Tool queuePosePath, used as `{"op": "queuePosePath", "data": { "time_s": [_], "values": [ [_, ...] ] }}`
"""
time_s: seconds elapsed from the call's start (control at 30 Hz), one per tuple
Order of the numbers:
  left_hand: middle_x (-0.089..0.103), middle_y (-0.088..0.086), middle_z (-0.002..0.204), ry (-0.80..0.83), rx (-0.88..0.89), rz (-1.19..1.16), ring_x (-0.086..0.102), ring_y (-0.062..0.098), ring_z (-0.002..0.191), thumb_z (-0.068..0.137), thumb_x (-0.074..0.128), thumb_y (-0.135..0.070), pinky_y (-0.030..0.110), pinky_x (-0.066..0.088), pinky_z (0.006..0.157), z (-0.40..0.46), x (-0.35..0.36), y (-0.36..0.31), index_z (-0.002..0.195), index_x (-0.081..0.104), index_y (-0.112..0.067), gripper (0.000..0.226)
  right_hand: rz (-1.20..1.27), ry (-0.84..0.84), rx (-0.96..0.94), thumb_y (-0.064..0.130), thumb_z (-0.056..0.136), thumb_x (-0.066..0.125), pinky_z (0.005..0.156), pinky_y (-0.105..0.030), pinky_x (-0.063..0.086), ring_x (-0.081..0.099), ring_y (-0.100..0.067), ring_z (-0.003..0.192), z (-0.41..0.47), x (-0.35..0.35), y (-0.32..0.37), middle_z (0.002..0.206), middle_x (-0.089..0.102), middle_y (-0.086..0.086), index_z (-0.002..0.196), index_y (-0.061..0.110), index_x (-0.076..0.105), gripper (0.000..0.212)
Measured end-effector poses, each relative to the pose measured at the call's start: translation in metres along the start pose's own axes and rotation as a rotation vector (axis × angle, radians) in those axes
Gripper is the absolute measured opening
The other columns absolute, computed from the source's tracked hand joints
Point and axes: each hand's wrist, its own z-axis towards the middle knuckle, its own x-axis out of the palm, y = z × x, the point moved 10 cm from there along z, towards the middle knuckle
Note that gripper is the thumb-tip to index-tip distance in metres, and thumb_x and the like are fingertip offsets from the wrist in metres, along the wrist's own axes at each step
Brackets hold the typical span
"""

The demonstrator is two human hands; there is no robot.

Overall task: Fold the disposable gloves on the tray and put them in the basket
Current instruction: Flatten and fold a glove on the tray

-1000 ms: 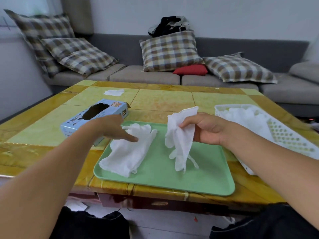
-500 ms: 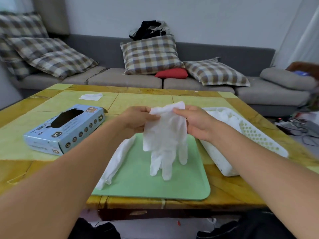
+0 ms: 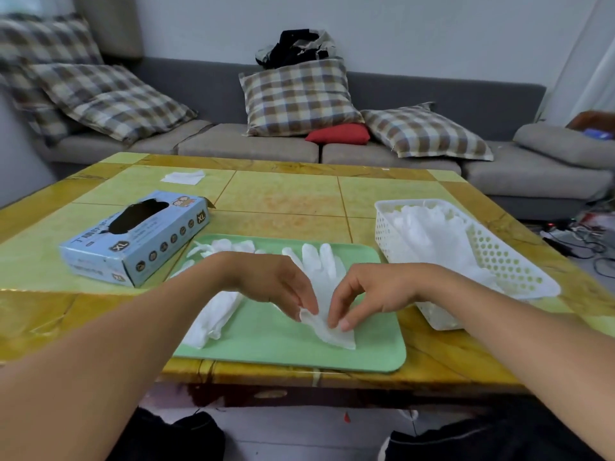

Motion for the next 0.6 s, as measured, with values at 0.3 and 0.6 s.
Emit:
{"op": "queuePosePath", "data": {
  "time_s": [0.3,0.6],
  "values": [
    [0.071,-0.01,0.092,-0.426,-0.128,0.262,0.064,0.004,0.083,0.084,0.079,-0.04,0.021,0.047,0.074,-0.015,-0.054,0.028,0.101,0.074,-0.024,0.023,-0.16,-0.374,0.097,0.04,0.077,0.087,0.091,-0.029,0.053,0.062,-0.008,0.105,0.018,-0.041,-0.005,0.118,0.066,0.013,0.125,0.027,0.067,0.053],
    [0.069,-0.01,0.089,-0.608,-0.256,0.243,0.065,0.008,0.077,0.095,0.068,-0.025,0.018,0.046,0.065,-0.078,-0.099,0.079,0.1,0.071,-0.024,0.006,-0.322,-0.466,-0.066,0.04,0.091,0.072,0.083,-0.028,0.051,0.065,-0.012,0.098,0.073,-0.034,0.082,0.116,0.07,0.006,0.119,0.022,0.071,0.033]
  ]
}}
